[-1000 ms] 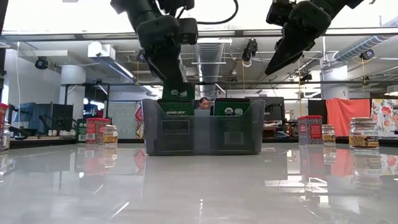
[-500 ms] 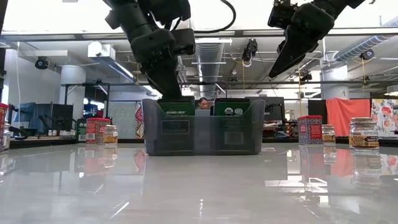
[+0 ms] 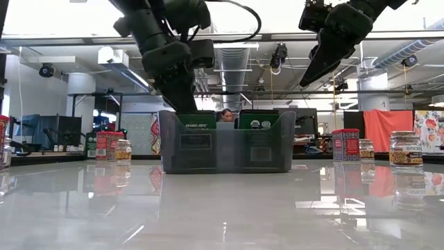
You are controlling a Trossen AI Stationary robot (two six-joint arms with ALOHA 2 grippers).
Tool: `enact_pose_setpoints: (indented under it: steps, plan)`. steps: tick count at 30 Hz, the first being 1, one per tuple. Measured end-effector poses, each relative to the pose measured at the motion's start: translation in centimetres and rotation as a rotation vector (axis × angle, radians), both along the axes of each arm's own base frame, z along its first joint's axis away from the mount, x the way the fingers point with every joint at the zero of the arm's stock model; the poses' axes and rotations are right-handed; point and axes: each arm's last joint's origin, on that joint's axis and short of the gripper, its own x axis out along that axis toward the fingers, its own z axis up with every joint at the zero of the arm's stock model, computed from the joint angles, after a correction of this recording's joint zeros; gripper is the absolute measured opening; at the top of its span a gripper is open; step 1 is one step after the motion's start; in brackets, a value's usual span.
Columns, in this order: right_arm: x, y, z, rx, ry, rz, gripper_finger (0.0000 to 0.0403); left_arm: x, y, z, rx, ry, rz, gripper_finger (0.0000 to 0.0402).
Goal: Sort spices by type
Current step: Put the black seasoning can into the black bin
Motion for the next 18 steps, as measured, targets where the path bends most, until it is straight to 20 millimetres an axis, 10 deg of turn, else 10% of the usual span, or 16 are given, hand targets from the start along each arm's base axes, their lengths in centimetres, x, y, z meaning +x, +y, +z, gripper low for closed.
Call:
enact_pose_setpoints:
  steps: [18]
  plan:
    - [0.00, 0.00, -0.01, -0.001, 0.000, 0.000, 0.0237, -0.07, -0.03, 0.62, -0.004, -0.017, -0.016, 0.0188]
